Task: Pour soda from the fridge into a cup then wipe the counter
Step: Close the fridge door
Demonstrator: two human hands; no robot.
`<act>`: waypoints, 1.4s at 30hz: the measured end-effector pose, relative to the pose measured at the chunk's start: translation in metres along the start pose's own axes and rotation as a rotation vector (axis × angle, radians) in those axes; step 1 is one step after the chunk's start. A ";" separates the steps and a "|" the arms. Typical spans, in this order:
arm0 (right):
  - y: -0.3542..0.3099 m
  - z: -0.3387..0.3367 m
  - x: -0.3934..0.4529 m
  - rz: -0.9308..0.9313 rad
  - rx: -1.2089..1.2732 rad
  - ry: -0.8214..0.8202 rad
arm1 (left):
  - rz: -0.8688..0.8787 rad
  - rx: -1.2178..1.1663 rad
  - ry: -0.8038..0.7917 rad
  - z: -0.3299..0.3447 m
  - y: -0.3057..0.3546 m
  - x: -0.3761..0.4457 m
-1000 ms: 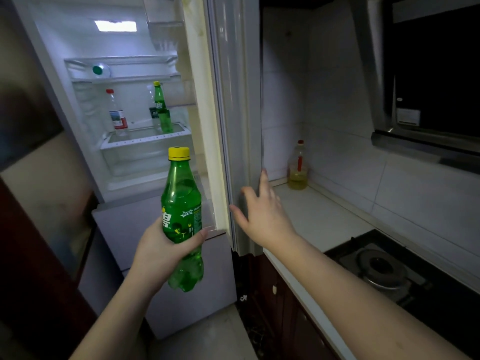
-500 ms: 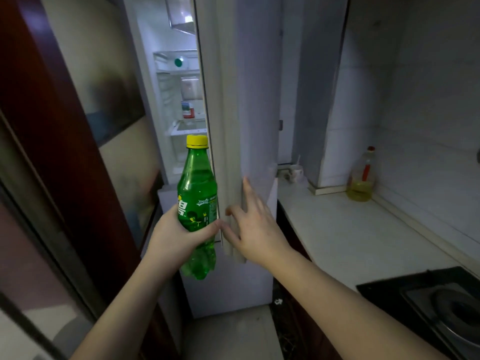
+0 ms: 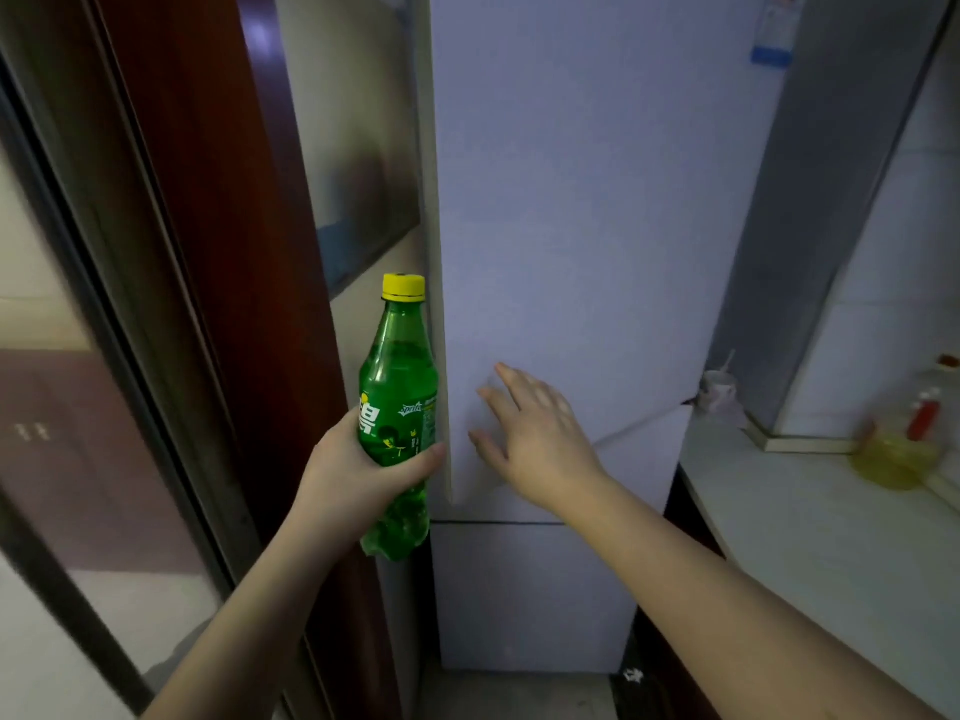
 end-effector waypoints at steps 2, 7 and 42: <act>0.009 0.005 0.026 0.033 -0.023 -0.025 | 0.007 -0.006 0.001 -0.005 -0.007 0.016; 0.040 0.023 0.076 0.153 -0.077 -0.105 | 0.012 -0.018 -0.043 -0.004 -0.025 0.058; 0.173 0.061 0.205 0.212 -0.310 -0.115 | 0.046 -0.151 -0.073 0.060 -0.028 0.207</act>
Point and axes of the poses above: each hand's wrist, its own x-axis towards the middle knuckle, its own z-axis out of the palm, y = z × x, the point moved 10 cm from there along x, towards the middle knuckle, and after that the axes turned 14 degrees about -y, right-handed, at the moved point
